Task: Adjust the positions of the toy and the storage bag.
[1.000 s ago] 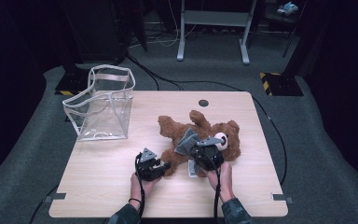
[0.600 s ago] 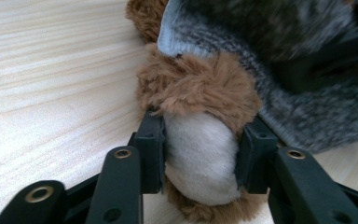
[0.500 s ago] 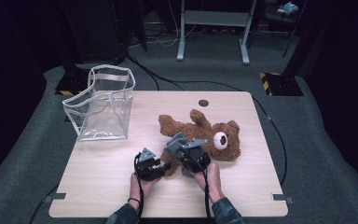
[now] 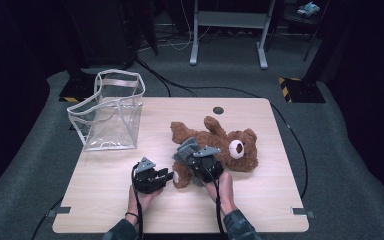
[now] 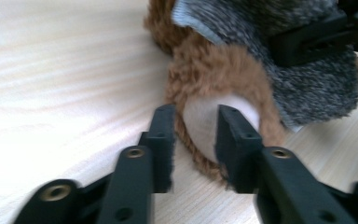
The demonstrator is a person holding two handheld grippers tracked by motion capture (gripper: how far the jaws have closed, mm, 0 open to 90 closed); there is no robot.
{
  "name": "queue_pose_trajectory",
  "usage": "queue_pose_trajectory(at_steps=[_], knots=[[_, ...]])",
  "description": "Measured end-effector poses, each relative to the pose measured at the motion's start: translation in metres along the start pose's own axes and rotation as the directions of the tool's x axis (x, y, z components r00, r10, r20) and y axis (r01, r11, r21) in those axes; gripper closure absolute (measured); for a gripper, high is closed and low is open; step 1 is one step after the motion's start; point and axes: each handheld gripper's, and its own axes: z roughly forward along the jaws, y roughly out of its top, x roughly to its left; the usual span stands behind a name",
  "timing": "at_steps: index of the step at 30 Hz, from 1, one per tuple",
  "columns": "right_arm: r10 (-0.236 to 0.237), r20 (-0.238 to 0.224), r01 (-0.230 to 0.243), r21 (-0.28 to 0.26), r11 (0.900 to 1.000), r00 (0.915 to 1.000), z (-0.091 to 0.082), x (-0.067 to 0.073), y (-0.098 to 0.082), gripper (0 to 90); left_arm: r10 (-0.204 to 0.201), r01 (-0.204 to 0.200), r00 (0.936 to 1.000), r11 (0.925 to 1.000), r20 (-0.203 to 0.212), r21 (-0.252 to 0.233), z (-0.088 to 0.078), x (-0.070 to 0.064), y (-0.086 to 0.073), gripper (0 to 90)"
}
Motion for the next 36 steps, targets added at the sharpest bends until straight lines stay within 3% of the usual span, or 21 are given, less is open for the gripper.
queue_pose_trajectory(at_steps=[4,11,13,16,19,20,22,26,27,30,32,34,36], knots=[[0.021,-0.03,-0.02,0.017,1.0,0.9993,0.01,0.007,-0.003,76.0,0.001,-0.001,0.9999,0.9998,-0.015,0.021,0.009,-0.003,-0.003,73.1],[-0.042,-0.114,0.052,0.084,0.995,0.9926,0.002,0.032,-0.013,76.1,-0.015,0.016,0.9994,0.9996,-0.032,0.023,0.011,-0.001,-0.004,71.9],[-0.043,-0.115,0.052,0.075,0.996,0.9924,-0.006,0.028,-0.011,76.1,-0.018,0.019,0.9994,0.9996,-0.029,0.022,0.01,0.0,-0.004,71.1],[0.012,-0.082,-0.012,-0.004,1.0,0.9966,-0.017,0.013,0.001,76.0,-0.017,0.018,0.9994,0.9996,-0.03,0.023,0.011,-0.001,-0.004,70.3],[0.053,-0.055,-0.054,-0.009,0.998,0.997,-0.01,0.003,0.008,76.0,-0.03,0.031,0.9991,0.9994,-0.029,0.014,0.012,0.0,-0.004,69.9],[0.07,-0.068,-0.069,0.023,0.997,0.9952,-0.004,0.003,0.006,76.0,-0.034,0.035,0.999,0.9993,-0.03,0.016,0.012,0.0,-0.004,69.6],[0.051,-0.093,-0.046,0.052,0.998,0.9944,0.005,0.011,-0.002,76.1,-0.036,0.036,0.9989,0.9992,-0.031,0.017,0.012,0.0,-0.004,69.4],[0.006,-0.13,0.006,0.094,0.996,0.9914,0.0,0.027,-0.011,76.0,-0.041,0.042,0.9988,0.999,-0.028,0.018,0.012,0.003,-0.005,67.8],[0.001,-0.128,0.01,0.078,0.997,0.9918,-0.004,0.025,-0.008,76.0,-0.041,0.041,0.9987,0.9989,-0.031,0.021,0.011,0.004,-0.005,66.8],[0.041,-0.126,-0.04,0.007,0.999,0.9911,-0.015,0.013,0.007,75.8,-0.05,0.051,0.998,0.9985,-0.038,0.02,0.008,0.006,-0.006,62.0],[0.052,-0.127,-0.057,-0.032,0.998,0.9905,-0.017,0.01,0.017,75.8,-0.074,0.075,0.9959,0.9969,-0.053,0.024,0.004,0.007,-0.007,57.2],[0.071,-0.15,-0.076,-0.028,0.997,0.9861,-0.009,0.011,0.021,75.8,-0.081,0.083,0.9939,0.9964,-0.075,0.017,0.001,0.011,-0.009,52.6],[0.087,-0.176,-0.087,0.011,0.996,0.9805,0.003,0.017,0.018,75.8,-0.097,0.099,0.991,0.9949,-0.093,0.021,-0.003,0.015,-0.01,50.2]])
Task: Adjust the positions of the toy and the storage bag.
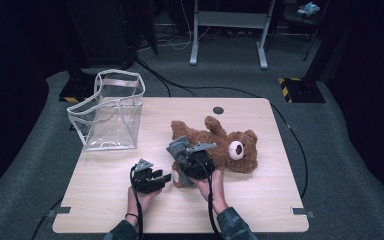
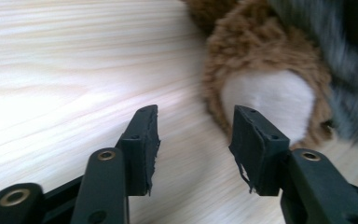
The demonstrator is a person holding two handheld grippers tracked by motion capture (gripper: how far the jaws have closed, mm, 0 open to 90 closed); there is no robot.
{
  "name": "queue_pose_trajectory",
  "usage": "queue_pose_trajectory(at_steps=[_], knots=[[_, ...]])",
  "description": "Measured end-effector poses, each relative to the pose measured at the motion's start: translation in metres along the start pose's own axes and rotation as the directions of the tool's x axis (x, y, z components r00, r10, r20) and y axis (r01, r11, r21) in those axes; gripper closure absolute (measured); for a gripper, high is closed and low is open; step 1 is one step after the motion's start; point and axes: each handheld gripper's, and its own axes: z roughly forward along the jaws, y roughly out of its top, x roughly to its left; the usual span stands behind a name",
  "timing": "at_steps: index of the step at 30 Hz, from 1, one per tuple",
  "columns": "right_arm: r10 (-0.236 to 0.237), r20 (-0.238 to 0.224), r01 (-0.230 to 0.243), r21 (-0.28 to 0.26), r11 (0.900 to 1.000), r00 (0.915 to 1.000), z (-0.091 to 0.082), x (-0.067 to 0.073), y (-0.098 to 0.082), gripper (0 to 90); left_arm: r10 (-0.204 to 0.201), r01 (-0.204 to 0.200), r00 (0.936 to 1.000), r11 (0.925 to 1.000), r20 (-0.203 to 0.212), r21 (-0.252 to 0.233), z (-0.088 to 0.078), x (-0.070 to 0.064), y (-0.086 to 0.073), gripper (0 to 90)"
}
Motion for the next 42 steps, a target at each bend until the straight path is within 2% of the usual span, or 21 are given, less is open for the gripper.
queue_pose_trajectory(at_steps=[2,4,6,8,9,11,12,14,16,19,21,22,24,26,29,31,33,35,38,41,42], knots=[[-0.032,-0.004,0.032,0.018,0.999,0.9995,0.005,0.007,-0.008,75.8,-0.008,0.008,0.9999,0.9999,-0.012,-0.014,-0.003,0.004,-0.001,48.8],[-0.028,-0.033,0.028,0.026,0.999,0.9991,0.001,0.013,-0.014,75.8,-0.013,0.013,0.9997,0.9999,-0.02,-0.011,-0.006,0.008,-0.001,48.0],[-0.063,-0.055,0.067,0.055,0.996,0.9965,-0.002,0.016,-0.021,75.8,-0.02,0.02,0.9993,0.9996,-0.033,-0.022,-0.006,0.011,0.0,47.3],[-0.066,-0.061,0.072,0.1,0.992,0.996,-0.004,0.021,-0.027,75.8,-0.024,0.023,0.9991,0.9994,-0.035,-0.027,-0.006,0.011,0.0,46.9],[-0.085,-0.057,0.09,0.095,0.991,0.9948,-0.007,0.018,-0.028,75.7,-0.021,0.02,0.9993,0.9995,-0.032,-0.023,-0.006,0.011,0.0,46.6],[-0.058,-0.029,0.06,0.043,0.997,0.9979,-0.018,0.009,-0.022,75.6,-0.02,0.019,0.9993,0.9995,-0.031,-0.025,-0.005,0.01,0.0,45.6],[-0.051,0.007,0.051,0.004,0.999,0.9987,-0.023,0.003,-0.016,75.5,-0.016,0.016,0.9994,0.9997,-0.032,-0.019,-0.004,0.009,0.0,45.0],[-0.007,0.032,0.008,-0.058,0.998,0.9995,-0.03,-0.008,-0.005,75.4,-0.01,0.009,0.9996,0.9997,-0.027,-0.023,-0.003,0.005,0.002,43.7],[-0.018,0.09,0.023,-0.051,0.998,0.9958,-0.024,-0.013,0.001,75.4,0.009,-0.009,0.9998,0.9995,-0.017,-0.031,-0.003,0.0,0.004,41.7],[-0.026,0.1,0.024,0.017,1.0,0.9946,0.002,-0.014,-0.009,75.3,0.035,-0.035,0.9994,0.9984,0.004,-0.045,-0.002,-0.009,0.006,37.8],[-0.015,0.089,0.011,0.036,0.999,0.9959,0.012,-0.013,-0.019,75.3,0.077,-0.076,0.997,0.9961,0.011,-0.045,-0.002,-0.014,0.008,35.5],[0.004,0.075,-0.007,0.042,0.999,0.9972,0.011,-0.012,-0.021,75.3,0.089,-0.089,0.9959,0.9951,0.014,-0.043,-0.002,-0.018,0.009,34.5],[-0.015,0.061,0.012,0.051,0.999,0.9981,0.005,-0.014,-0.021,75.1,0.108,-0.107,0.9939,0.9929,0.023,-0.053,-0.002,-0.022,0.012,32.6],[-0.019,0.082,0.018,0.006,1.0,0.9965,-0.009,-0.013,-0.016,75.0,0.117,-0.114,0.9924,0.9913,0.04,-0.066,-0.001,-0.027,0.015,31.3],[-0.025,0.112,0.033,-0.071,0.997,0.9934,-0.03,-0.014,-0.005,74.9,0.132,-0.129,0.9903,0.9901,0.044,-0.056,0.005,-0.034,0.02,29.9],[-0.03,0.121,0.037,-0.051,0.998,0.9922,-0.028,-0.017,-0.004,74.9,0.16,-0.159,0.9865,0.9866,0.034,-0.038,0.012,-0.04,0.022,29.7],[-0.012,0.14,0.012,-0.004,1.0,0.9901,-0.017,-0.022,-0.009,74.9,0.194,-0.194,0.9807,0.981,0.021,-0.006,0.02,-0.045,0.023,34.5],[0.019,0.136,-0.019,-0.001,1.0,0.9905,-0.014,-0.029,-0.016,74.9,0.203,-0.203,0.9791,0.9791,0.015,0.012,0.026,-0.047,0.022,44.5],[0.03,0.17,-0.025,-0.031,0.999,0.985,-0.029,-0.033,-0.015,74.7,0.185,-0.185,0.9826,0.9828,0.022,0.003,0.027,-0.044,0.021,56.3],[0.016,0.21,0.002,-0.083,0.997,0.9775,-0.048,-0.038,-0.005,74.7,0.19,-0.19,0.9813,0.9818,0.032,0.002,0.027,-0.042,0.019,62.2],[0.015,0.209,0.004,-0.093,0.996,0.9777,-0.052,-0.039,-0.001,74.8,0.187,-0.187,0.9817,0.9824,0.038,-0.004,0.027,-0.041,0.019,63.6]])
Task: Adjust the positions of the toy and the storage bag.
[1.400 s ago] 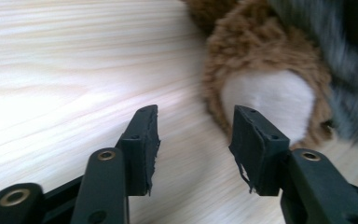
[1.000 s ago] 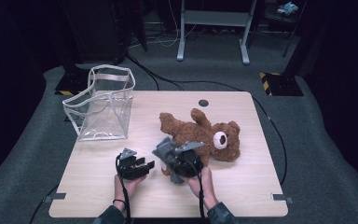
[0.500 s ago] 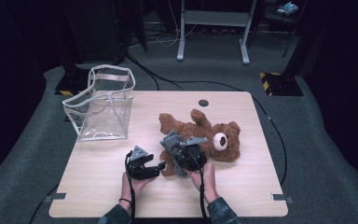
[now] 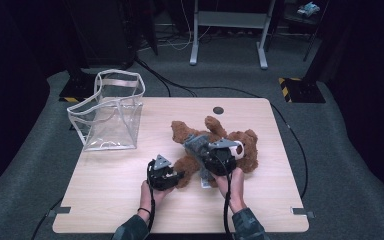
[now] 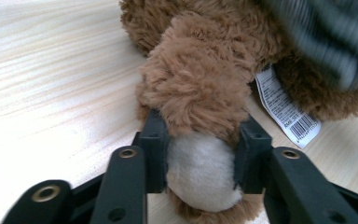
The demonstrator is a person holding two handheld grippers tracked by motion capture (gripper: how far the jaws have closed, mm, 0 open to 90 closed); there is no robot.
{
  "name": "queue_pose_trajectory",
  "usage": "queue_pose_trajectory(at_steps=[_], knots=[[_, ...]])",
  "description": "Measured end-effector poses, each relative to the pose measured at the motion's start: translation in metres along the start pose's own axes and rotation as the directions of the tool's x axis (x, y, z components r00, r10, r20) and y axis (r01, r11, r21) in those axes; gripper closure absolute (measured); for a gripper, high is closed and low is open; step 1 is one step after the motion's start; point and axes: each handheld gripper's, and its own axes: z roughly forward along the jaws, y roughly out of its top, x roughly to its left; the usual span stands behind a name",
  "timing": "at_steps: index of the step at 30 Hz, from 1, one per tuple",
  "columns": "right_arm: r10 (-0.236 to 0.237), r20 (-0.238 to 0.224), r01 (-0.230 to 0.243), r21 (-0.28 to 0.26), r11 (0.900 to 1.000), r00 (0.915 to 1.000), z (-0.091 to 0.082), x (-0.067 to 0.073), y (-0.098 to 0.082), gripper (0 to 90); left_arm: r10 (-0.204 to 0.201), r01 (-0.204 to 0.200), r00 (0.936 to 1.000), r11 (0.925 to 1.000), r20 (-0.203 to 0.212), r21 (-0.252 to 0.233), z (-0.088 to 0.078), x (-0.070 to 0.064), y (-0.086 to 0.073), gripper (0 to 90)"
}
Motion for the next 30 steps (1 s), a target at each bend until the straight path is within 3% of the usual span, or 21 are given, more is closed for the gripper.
queue_pose_trajectory(at_steps=[3,6,11,13,16,19,23,28,30], knots=[[-0.02,-0.001,0.02,-0.012,1.0,0.9998,0.0,0.004,0.013,74.6,-0.014,0.014,0.9999,0.9998,0.006,-0.011,0.001,0.0,-0.003,65.5],[-0.031,-0.008,0.031,0.02,0.999,0.9995,0.019,0.017,0.022,74.4,-0.011,0.011,0.9999,0.9998,0.011,-0.018,0.001,0.001,-0.004,66.6],[-0.058,-0.046,0.062,0.08,0.995,0.9972,0.055,0.033,0.018,74.3,-0.005,0.005,1.0,0.9994,0.007,-0.035,0.0,0.002,-0.007,67.5],[-0.087,-0.006,0.087,0.084,0.993,0.9962,0.057,0.037,0.019,74.6,0.0,0.0,1.0,0.9993,0.004,-0.037,0.0,0.003,-0.008,67.9],[-0.099,0.037,0.096,0.082,0.992,0.9944,0.047,0.034,0.022,74.8,-0.009,0.009,0.9999,0.9993,0.005,-0.037,-0.001,0.003,-0.009,68.7],[-0.097,0.074,0.093,0.055,0.994,0.9925,0.03,0.021,0.022,74.8,-0.025,0.026,0.9996,0.9988,0.011,-0.041,0.0,0.003,-0.01,69.2],[-0.052,0.108,0.048,0.037,0.998,0.9928,0.015,-0.006,0.016,74.6,-0.023,0.024,0.9997,0.9987,0.009,-0.044,0.0,0.006,-0.011,69.3],[0.026,0.18,-0.034,0.042,0.999,0.9833,0.002,-0.043,-0.001,74.7,-0.029,0.029,0.9995,0.9985,0.011,-0.045,0.0,0.007,-0.011,69.3],[0.042,0.186,-0.05,0.037,0.998,0.9816,-0.001,-0.053,-0.008,74.8,-0.024,0.025,0.9996,0.999,0.014,-0.038,0.0,0.007,-0.011,69.3]])
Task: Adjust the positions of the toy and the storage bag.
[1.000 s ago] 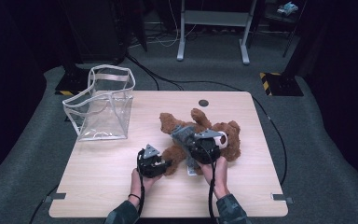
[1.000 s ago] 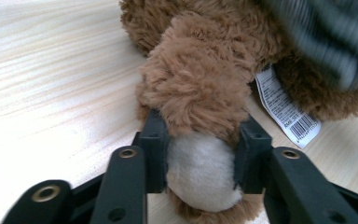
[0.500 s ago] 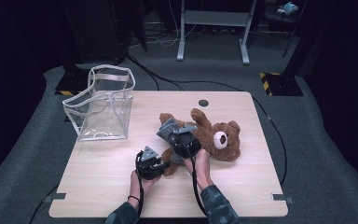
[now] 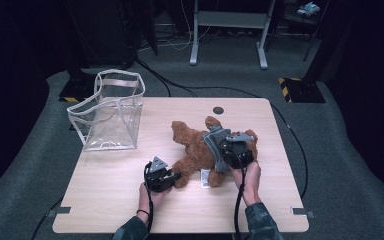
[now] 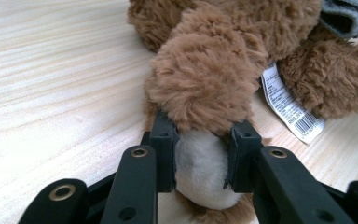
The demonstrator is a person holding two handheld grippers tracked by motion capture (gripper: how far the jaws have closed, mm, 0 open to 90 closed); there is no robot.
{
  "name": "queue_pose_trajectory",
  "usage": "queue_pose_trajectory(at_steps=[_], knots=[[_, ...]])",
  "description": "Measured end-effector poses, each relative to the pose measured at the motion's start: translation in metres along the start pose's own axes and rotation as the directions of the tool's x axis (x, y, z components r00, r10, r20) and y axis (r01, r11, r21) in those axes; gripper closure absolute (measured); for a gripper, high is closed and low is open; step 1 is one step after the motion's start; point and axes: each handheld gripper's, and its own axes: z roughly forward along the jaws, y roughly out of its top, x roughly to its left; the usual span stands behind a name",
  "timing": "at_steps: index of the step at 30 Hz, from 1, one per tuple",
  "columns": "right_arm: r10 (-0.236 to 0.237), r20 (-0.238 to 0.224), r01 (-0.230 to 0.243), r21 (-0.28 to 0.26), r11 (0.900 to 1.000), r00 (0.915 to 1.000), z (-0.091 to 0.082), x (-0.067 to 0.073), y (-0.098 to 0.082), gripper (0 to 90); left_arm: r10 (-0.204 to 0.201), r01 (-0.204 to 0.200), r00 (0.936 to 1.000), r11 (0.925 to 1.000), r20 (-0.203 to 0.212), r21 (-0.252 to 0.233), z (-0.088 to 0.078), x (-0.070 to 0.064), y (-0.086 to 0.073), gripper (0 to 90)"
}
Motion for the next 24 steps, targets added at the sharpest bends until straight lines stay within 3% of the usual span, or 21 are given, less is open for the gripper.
queue_pose_trajectory(at_steps=[3,5,7,10,12,18,22,24], knots=[[-0.018,0.004,0.018,-0.023,1.0,0.9998,-0.007,0.001,-0.001,74.7,-0.004,0.004,1.0,1.0,-0.002,-0.004,0.0,0.0,0.0,69.3],[-0.03,-0.031,0.028,-0.054,0.998,0.9991,-0.011,0.013,0.0,74.8,-0.011,0.011,0.9999,0.9999,-0.002,-0.007,0.001,0.001,-0.001,69.3],[-0.081,-0.056,0.078,-0.048,0.996,0.9951,-0.01,0.029,-0.001,74.9,-0.007,0.007,1.0,1.0,-0.006,-0.005,0.0,0.001,-0.001,69.3],[-0.111,-0.019,0.111,-0.007,0.994,0.9936,0.002,0.04,-0.009,75.0,-0.01,0.01,0.9999,0.9999,-0.008,-0.007,0.0,0.001,-0.001,69.2],[-0.077,-0.036,0.077,-0.006,0.997,0.9964,0.005,0.031,-0.016,74.9,-0.009,0.009,0.9999,0.9999,-0.007,-0.006,0.0,0.002,-0.001,69.2],[-0.025,-0.001,0.025,0.023,0.999,0.9997,-0.01,-0.005,-0.046,75.3,-0.017,0.017,0.9999,0.9998,0.002,-0.01,0.0,0.004,-0.001,69.2],[-0.021,0.067,0.02,0.002,1.0,0.9975,-0.034,-0.028,-0.054,75.1,-0.023,0.023,0.9997,0.9997,0.003,-0.01,0.0,0.005,-0.002,69.2],[0.014,0.096,-0.011,-0.029,1.0,0.9952,-0.048,-0.042,-0.053,75.1,-0.023,0.023,0.9997,0.9997,0.003,-0.008,0.0,0.005,-0.001,69.2]])
